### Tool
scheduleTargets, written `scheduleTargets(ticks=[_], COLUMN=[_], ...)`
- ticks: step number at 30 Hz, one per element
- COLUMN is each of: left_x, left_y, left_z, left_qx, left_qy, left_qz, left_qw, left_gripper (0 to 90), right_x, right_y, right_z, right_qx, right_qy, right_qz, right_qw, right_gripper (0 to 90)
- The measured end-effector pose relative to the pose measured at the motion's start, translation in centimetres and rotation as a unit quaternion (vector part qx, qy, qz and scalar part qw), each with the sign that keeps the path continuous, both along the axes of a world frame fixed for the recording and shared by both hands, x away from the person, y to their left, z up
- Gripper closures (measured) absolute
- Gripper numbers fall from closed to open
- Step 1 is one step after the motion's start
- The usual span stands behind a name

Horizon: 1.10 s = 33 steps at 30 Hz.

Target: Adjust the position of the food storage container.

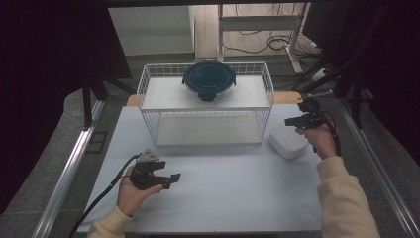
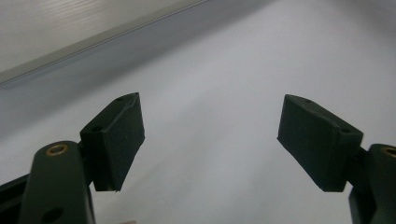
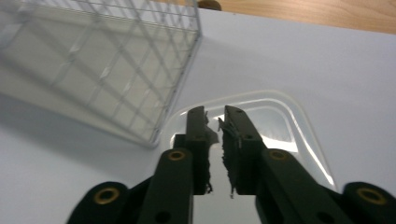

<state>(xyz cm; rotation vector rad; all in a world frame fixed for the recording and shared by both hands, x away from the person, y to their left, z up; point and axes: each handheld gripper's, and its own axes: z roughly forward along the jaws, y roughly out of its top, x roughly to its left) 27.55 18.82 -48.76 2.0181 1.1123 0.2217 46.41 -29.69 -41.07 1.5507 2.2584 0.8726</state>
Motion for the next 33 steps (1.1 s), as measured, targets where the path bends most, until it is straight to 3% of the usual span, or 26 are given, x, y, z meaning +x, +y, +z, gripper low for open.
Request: scheduleTargets(ticks=[3,11,16,22,25,33], left_x=[0.0,0.0,0.0,0.1,0.2,0.4], left_y=[0.0,1.0,1.1,1.2,1.0,1.0], left_z=[0.0,-0.2,-0.2,-0.4,-0.5,-0.5], left_qx=[-0.006,-0.03,-0.04,-0.038,-0.05,-0.054], left_qy=[0.004,0.014,0.019,0.022,0.031,0.032], left_qz=[-0.003,0.01,0.005,0.004,0.0,0.003], left_qw=[1.0,0.9994,0.999,0.999,0.9982,0.998], left_gripper=[21.8,22.0,22.0,22.0,22.2,22.5], right_x=[1.7,4.5,5.6,4.9,4.1,0.1], right_y=[0.1,2.0,2.5,2.3,2.0,0.2], right_z=[-0.8,-1.9,-3.8,-3.7,-3.7,-3.8], right_qx=[0.005,0.003,-0.023,-0.031,-0.039,-0.035], right_qy=[0.007,0.015,0.044,0.05,0.048,0.044], right_qz=[-0.006,0.004,0.005,-0.005,-0.005,-0.01], right_qw=[0.9999,0.9999,0.9987,0.9982,0.9981,0.9983], right_gripper=[88.8,89.2,89.3,89.3,89.4,89.4])
